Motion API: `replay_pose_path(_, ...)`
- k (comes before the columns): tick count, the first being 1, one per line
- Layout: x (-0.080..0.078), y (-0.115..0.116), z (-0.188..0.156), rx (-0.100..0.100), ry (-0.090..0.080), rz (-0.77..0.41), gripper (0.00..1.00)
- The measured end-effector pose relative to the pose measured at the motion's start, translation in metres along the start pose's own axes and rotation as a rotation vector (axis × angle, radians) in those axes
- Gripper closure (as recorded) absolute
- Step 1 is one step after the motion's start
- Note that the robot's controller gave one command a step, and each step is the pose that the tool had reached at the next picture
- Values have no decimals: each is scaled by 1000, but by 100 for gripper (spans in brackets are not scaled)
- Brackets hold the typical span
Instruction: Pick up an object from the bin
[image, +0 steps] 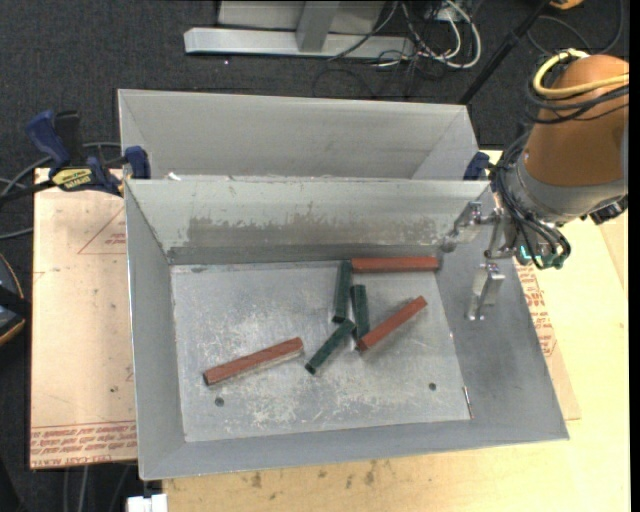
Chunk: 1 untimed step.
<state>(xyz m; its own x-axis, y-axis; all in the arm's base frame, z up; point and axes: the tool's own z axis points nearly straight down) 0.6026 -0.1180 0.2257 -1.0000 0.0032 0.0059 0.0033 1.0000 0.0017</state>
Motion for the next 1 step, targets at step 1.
replay_pose_path(1, -2, 0, -5, 1, -8, -3, 0)
